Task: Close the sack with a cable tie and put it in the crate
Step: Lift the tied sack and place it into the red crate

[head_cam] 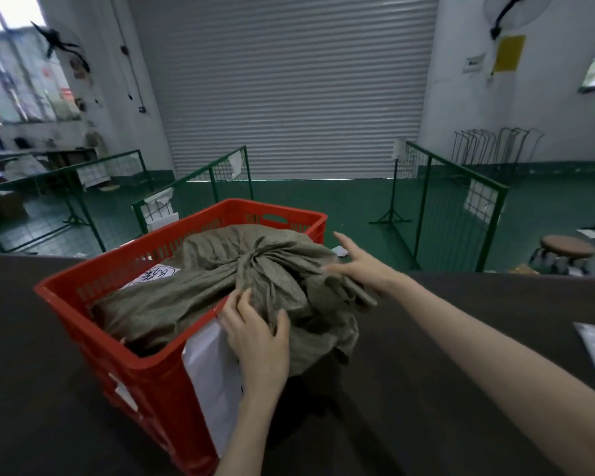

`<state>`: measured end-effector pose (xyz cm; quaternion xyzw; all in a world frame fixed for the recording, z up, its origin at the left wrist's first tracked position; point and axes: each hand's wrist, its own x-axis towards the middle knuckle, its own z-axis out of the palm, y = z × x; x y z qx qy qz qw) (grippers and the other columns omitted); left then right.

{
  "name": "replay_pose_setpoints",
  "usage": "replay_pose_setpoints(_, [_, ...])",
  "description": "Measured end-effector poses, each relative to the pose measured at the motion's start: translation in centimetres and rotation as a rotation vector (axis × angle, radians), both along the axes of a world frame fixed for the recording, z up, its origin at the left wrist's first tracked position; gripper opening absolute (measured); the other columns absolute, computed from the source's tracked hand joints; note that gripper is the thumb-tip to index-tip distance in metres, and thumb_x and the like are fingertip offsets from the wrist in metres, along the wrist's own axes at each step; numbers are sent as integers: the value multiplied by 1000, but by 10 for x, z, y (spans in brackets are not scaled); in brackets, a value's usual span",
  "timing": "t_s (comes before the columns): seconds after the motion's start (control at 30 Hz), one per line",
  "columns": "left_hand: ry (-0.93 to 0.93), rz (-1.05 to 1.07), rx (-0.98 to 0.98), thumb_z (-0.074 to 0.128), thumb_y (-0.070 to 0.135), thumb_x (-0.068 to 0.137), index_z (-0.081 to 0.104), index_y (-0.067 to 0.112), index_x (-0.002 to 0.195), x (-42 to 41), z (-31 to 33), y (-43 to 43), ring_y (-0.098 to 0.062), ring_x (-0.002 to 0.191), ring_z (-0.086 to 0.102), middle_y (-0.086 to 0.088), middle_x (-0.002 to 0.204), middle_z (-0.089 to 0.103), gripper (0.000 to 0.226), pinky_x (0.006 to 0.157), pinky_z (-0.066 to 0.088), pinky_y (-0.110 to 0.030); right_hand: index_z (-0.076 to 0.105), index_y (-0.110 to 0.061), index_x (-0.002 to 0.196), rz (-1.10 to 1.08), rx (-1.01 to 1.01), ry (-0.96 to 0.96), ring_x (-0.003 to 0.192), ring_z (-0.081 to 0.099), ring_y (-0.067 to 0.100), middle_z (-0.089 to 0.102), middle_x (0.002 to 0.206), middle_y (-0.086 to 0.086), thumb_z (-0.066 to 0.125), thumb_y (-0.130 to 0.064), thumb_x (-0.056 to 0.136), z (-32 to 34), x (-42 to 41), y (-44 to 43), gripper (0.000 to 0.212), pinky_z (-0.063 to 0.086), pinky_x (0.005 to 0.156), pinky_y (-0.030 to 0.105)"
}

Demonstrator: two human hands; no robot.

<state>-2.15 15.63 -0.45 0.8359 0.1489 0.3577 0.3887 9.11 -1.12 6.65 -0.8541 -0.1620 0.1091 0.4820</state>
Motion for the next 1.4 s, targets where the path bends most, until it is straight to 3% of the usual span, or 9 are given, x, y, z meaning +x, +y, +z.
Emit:
replay_pose_setpoints(0.1, [-9, -20, -399, 68, 15, 82, 31, 10, 136, -2, -13, -23, -29, 128, 28, -13, 141, 22, 66, 104, 31, -38, 2, -26, 152, 31, 113, 93, 118, 42, 9, 36, 137, -6, 67, -12, 87, -16, -11, 5, 93, 42, 75, 3])
replay_pose_setpoints(0.27, [69, -237, -1196, 76, 39, 74, 26, 26, 145, 20, -34, -22, -24, 125, 49, -5, 144, 42, 88, 105, 42, -46, 36, -19, 143, 44, 77, 123, 114, 57, 17, 57, 133, 5, 70, -6, 80, -36, -14, 15, 74, 46, 100, 33])
replay_pose_setpoints(0.37, [142, -520, -1385, 69, 40, 76, 52, 16, 133, 26, -30, -18, -27, 116, 60, -9, 128, 63, 64, 102, 45, -46, 57, -13, 115, -26, 13, 11, 103, 64, 22, 68, 113, 7, 69, -7, 74, -44, -18, 14, 43, 51, 96, 43])
replay_pose_setpoints(0.57, [169, -586, -1429, 61, 30, 88, 62, 10, 123, 41, -4, -29, -31, 110, 64, -13, 119, 68, 40, 99, 47, -49, 52, -10, 99, -15, -87, -299, 90, 64, 20, 68, 97, 8, 69, -7, 78, -50, -38, 12, 28, 49, 70, 23])
replay_pose_setpoints(0.63, [97, -453, -1222, 57, 15, 91, 60, 6, 121, 47, 8, -33, -29, 106, 64, -15, 118, 67, 32, 95, 51, -47, 53, -10, 99, -9, -26, -372, 83, 65, 14, 70, 93, 5, 69, -9, 80, -49, -45, 8, 24, 46, 63, 12])
replay_pose_setpoints(0.77, [134, -409, -570, 51, 15, 89, 56, 10, 113, 56, 44, -11, -27, 105, 60, -12, 113, 64, 24, 94, 49, -44, 52, -15, 116, -164, 51, -532, 102, 55, 16, 55, 113, 3, 74, -24, 75, -42, -47, 1, 47, 49, 87, 35])
replay_pose_setpoints(0.93, [356, -213, 370, 54, 23, 81, 58, 11, 90, 61, 98, 43, -41, 96, 60, -20, 102, 66, 15, 75, 46, -39, 28, -29, 145, -129, 15, -232, 138, 29, 23, 29, 150, 2, 79, -40, 70, -34, -31, 16, 92, 28, 113, 50])
replay_pose_setpoints(1.23, [276, -263, 1429, 44, 15, 92, 59, 17, 112, 85, 150, 114, -29, 108, 49, -7, 121, 51, 25, 85, 40, -39, 64, -20, 86, 48, 427, -110, 84, 65, 18, 67, 90, 0, 76, -24, 77, -3, -29, 113, 16, 54, 83, 41])
replay_pose_setpoints(1.4, [269, -366, 1523, 47, 12, 90, 61, 20, 108, 98, 142, 145, -23, 105, 49, 0, 122, 53, 24, 82, 37, -33, 74, -18, 101, 258, -88, -424, 110, 60, 17, 72, 111, 2, 55, -28, 90, 6, -14, 132, 24, 40, 102, 35])
